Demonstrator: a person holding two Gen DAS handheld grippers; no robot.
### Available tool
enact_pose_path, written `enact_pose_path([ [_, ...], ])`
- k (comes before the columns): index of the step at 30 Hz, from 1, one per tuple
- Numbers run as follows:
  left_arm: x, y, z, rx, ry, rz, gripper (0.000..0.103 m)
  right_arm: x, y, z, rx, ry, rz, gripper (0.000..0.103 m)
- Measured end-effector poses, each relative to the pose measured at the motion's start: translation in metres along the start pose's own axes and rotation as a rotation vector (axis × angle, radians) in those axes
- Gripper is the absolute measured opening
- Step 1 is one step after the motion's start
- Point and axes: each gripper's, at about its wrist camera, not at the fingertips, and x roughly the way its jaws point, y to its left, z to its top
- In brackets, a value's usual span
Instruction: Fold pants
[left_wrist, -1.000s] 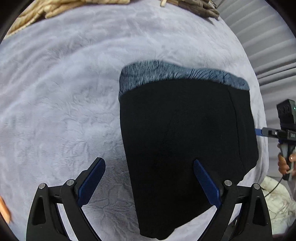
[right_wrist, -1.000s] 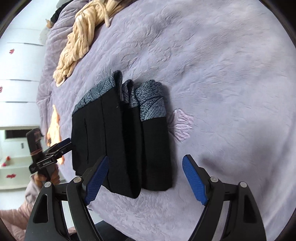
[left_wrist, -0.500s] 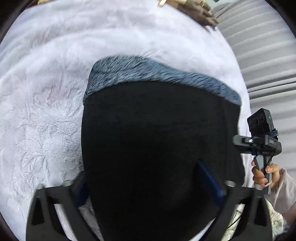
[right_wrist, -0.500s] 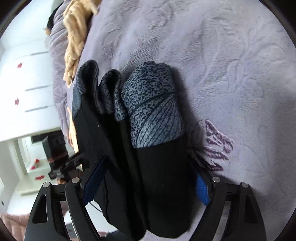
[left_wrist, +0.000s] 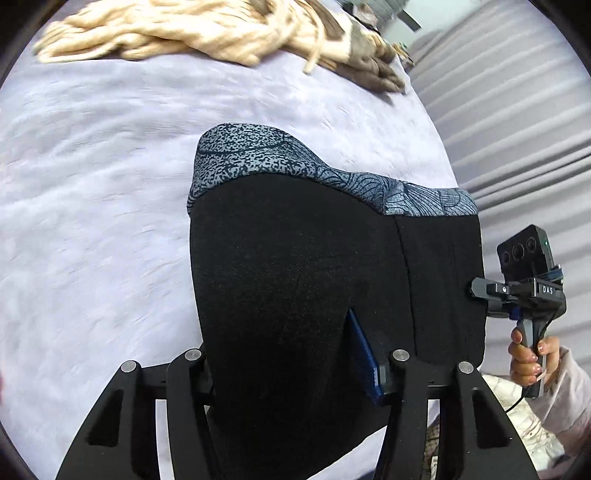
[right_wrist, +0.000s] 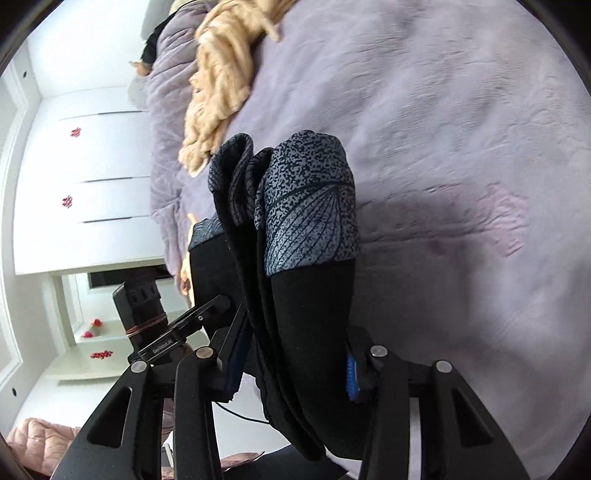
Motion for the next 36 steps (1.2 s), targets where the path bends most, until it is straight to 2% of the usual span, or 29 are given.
enact_pose_path([
  [6,-0.047,0.055,-0.025,-0.031,-0.005,0.080,0.057,0.045,0.035,-0.036,-0.002,0.022,0.074,0.045],
  [8,-0.042,0.070,-0.029,-0.049,0.014,0.109,0.064,0.069,0.041,-0.047,0.018,0.028,0.090,0.045],
  [11,-0.015,0.106,-0.039,-0.130,0.087,0.260,0.070,0.102,0.035,-0.066,0.064,0.048,0.071,0.045],
  [12,-0.008,0.118,-0.043,-0.164,0.114,0.300,0.073,0.118,0.031,-0.071,0.078,0.070,0.030,0.045],
  [13,-0.007,0.125,-0.046,-0.193,0.114,0.307,0.081,0.126,0.029,-0.075,0.084,0.085,-0.011,0.046],
  [15,-0.015,0.127,-0.048,-0.215,0.074,0.301,0.082,0.137,0.025,-0.081,0.080,0.112,-0.150,0.046],
  [16,-0.022,0.122,-0.047,-0.192,0.052,0.347,0.082,0.138,0.025,-0.083,0.067,0.118,-0.213,0.046],
  [18,-0.034,0.114,-0.046,-0.132,0.016,0.433,0.082,0.130,0.027,-0.086,0.062,0.101,-0.255,0.048],
  [19,-0.038,0.109,-0.044,-0.111,0.000,0.447,0.082,0.124,0.027,-0.086,0.062,0.086,-0.293,0.048],
  [21,-0.045,0.100,-0.040,-0.087,-0.026,0.446,0.082,0.112,0.030,-0.084,0.072,0.051,-0.340,0.048],
  [23,-0.048,0.090,-0.041,-0.060,-0.038,0.443,0.082,0.099,0.042,-0.085,0.061,-0.008,-0.352,0.048],
  [25,-0.039,0.081,-0.045,-0.026,-0.025,0.454,0.082,0.092,0.060,-0.089,0.003,-0.049,-0.364,0.048],
  [27,-0.021,0.078,-0.055,0.009,0.023,0.500,0.082,0.096,0.081,-0.093,-0.073,-0.067,-0.384,0.048],
  [28,-0.010,0.077,-0.059,0.017,0.055,0.519,0.082,0.105,0.091,-0.090,-0.104,-0.062,-0.394,0.048],
  [29,-0.020,0.085,-0.077,0.020,0.068,0.522,0.082,0.112,0.100,-0.092,-0.131,-0.050,-0.406,0.048],
  [31,-0.019,0.080,-0.088,0.029,0.042,0.540,0.087,0.136,0.106,-0.096,-0.165,-0.008,-0.447,0.048],
  [34,-0.018,0.076,-0.091,0.035,0.053,0.531,0.087,0.166,0.095,-0.108,-0.180,0.060,-0.581,0.048],
  [36,-0.022,0.076,-0.094,0.026,0.054,0.526,0.087,0.175,0.088,-0.113,-0.160,0.068,-0.610,0.048],
])
